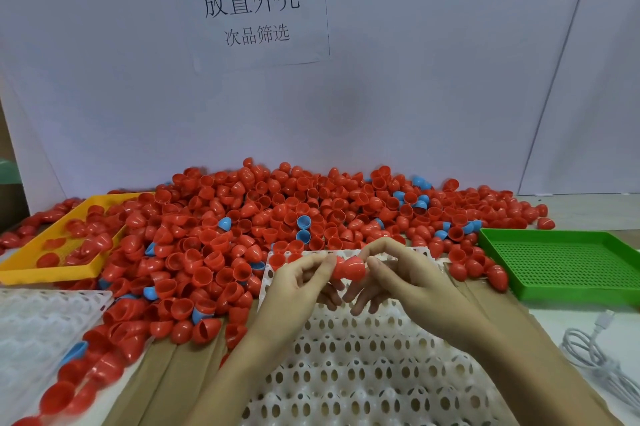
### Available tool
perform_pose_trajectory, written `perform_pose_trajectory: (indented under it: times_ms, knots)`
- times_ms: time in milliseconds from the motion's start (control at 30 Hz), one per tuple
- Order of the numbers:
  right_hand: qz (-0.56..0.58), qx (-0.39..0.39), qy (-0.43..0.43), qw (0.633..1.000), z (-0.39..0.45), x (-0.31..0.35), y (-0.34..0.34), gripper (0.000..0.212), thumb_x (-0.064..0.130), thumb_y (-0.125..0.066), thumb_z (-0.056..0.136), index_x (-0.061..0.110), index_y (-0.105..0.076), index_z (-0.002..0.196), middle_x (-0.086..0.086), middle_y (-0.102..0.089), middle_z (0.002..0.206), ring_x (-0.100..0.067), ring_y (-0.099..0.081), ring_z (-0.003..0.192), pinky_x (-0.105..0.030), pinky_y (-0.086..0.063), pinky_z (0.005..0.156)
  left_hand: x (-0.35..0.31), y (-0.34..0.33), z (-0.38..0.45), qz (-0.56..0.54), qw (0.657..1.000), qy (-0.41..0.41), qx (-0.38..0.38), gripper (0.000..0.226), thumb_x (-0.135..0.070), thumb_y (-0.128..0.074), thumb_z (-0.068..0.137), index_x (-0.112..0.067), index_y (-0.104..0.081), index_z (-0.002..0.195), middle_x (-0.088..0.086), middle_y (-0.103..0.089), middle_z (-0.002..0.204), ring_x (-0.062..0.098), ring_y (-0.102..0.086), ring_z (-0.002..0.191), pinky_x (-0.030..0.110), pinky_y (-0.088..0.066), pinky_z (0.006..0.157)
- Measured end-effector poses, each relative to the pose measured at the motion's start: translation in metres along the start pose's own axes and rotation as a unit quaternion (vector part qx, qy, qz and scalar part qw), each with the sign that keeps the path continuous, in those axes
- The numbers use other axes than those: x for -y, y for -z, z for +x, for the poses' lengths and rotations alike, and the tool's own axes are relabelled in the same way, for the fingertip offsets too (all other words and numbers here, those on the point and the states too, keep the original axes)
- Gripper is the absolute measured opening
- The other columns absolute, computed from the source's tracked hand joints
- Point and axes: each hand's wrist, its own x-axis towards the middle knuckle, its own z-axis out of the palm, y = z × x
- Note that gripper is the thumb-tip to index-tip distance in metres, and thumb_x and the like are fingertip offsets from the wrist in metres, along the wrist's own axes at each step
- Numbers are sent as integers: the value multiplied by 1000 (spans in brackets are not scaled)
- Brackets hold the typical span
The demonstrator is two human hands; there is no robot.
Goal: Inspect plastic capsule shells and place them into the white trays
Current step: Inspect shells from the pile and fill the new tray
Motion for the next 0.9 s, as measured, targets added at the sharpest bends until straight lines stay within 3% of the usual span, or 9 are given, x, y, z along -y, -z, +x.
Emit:
perform_pose_trajectory:
  times_ms: [167,300,400,467,533,633,700,800,900]
  knots:
    - [35,22,-51,998,-2,0,2,26,27,-62,105,11,-56,125,-13,-81,104,-33,-79,93,-33,-62,83,1,0,0,-2,1000,-19,16,28,-38,-60,103,-18,-80,108,12,-78,93,20,-73,78,25,-59,74]
    - [8,33,-61,998,0,-1,4,28,30,-73,97,11,-69,117,-11,-81,102,-31,-79,93,-30,-63,81,1,-4,-3,12,999,-19,39,29,-36,-61,102,-16,-76,118,7,-80,99,23,-77,84,26,-61,76]
    - [-15,16,-51,998,2,-3,3,23,30,-76,96,13,-75,112,-9,-81,101,-28,-79,91,-27,-61,77,2,-6,-3,64,997,-32,-8,32,-45,-55,103,-24,-71,120,-4,-79,102,15,-76,94,29,-62,82]
    - [-50,-8,-45,998,6,-3,4,22,32,-76,95,16,-76,110,-5,-82,98,-24,-80,88,-25,-60,73,9,-3,-4,235,967,-87,-45,29,-49,-50,106,-32,-69,121,-17,-72,110,3,-65,109,25,-54,95]
    - [-105,-40,-39,993,14,-6,8,15,27,-75,96,18,-75,109,-2,-82,95,-20,-80,84,-27,-61,72,15,-1,-6,439,890,-120,-32,35,-51,-47,108,-34,-61,135,-25,-56,135,-6,-44,132,18,-31,117]
    - [-210,-98,-2,973,34,-13,11,9,14,-71,99,20,-73,106,4,-81,89,-14,-79,75,-33,-65,69,27,-1,-5,539,840,-69,23,56,-53,-36,110,-29,-35,160,-16,-27,167,2,-16,155,24,3,122]
    - [-285,-116,12,951,53,-17,9,10,16,-71,99,23,-73,105,8,-78,79,-8,-76,68,-29,-64,65,28,-3,-5,558,827,-57,45,57,-53,-28,111,-27,-33,162,-12,-19,173,6,-14,157,28,4,124]
    - [-344,-96,6,934,84,-23,4,10,17,-72,99,22,-73,108,11,-75,73,0,-72,66,-15,-58,62,27,-5,-6,569,818,-66,48,56,-50,-26,112,-25,-40,159,-9,-24,171,7,-24,155,31,-4,128]
    - [-392,-58,7,918,111,-32,-7,11,15,-69,100,17,-74,111,11,-74,83,-3,-72,74,-21,-61,75,27,-6,-7,565,820,-78,51,53,-49,-27,112,-24,-45,155,-11,-32,167,5,-29,150,30,-10,127]
